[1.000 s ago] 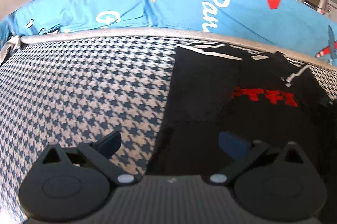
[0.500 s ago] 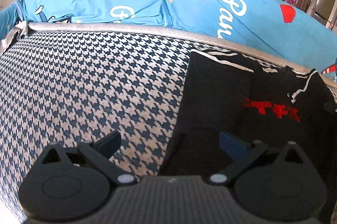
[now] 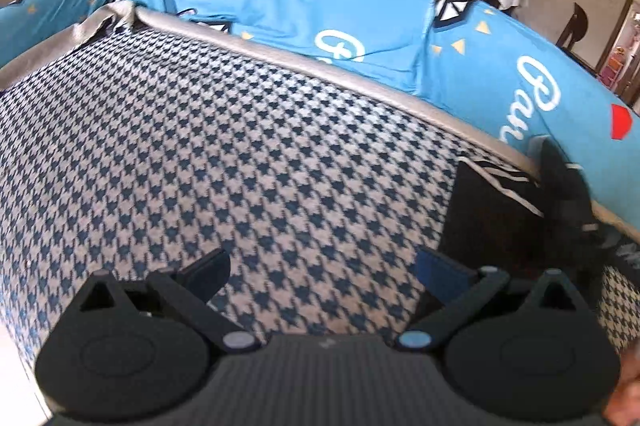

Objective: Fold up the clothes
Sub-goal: 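Lift the hem with the right gripper and fold it toward the collar, then open the right gripper to release the folded shirt and withdraw, then close the right gripper on the edge of the folded black shirt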

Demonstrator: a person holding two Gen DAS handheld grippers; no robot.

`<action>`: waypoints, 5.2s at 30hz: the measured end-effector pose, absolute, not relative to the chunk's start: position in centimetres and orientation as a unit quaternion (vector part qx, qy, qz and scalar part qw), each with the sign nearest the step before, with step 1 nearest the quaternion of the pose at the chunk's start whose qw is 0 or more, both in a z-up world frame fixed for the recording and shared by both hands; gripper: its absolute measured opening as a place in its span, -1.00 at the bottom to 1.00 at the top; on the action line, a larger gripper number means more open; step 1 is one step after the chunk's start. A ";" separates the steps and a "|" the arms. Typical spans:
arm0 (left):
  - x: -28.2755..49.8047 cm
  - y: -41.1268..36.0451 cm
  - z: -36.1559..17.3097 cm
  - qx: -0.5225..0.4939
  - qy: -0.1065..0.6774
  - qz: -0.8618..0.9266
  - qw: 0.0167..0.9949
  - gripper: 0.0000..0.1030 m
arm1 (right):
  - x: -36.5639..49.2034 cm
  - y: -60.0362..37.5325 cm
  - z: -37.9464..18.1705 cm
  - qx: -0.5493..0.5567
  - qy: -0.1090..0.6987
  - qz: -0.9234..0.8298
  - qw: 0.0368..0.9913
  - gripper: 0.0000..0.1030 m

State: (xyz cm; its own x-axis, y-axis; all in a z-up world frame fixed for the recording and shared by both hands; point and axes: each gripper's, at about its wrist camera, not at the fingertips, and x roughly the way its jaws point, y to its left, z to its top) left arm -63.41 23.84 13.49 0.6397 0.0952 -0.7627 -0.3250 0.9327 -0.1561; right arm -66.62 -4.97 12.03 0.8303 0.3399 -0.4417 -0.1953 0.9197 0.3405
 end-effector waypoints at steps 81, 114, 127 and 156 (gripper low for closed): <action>-71.9 18.0 11.0 -0.072 0.395 0.059 0.914 0.99 | -86.8 -6.9 7.0 0.112 0.358 0.167 0.912 -0.12; -76.6 14.7 8.4 -0.049 0.439 0.043 0.896 0.99 | -93.9 -11.7 6.1 0.047 0.324 0.089 0.941 -0.11; -76.7 14.6 8.5 -0.054 0.440 0.044 0.895 0.99 | -95.4 -7.4 5.3 -0.049 0.310 0.179 0.932 -0.14; -76.6 17.6 10.0 -0.119 0.415 0.079 0.898 0.99 | -94.1 -5.5 8.8 -0.056 0.310 0.176 0.933 -0.78</action>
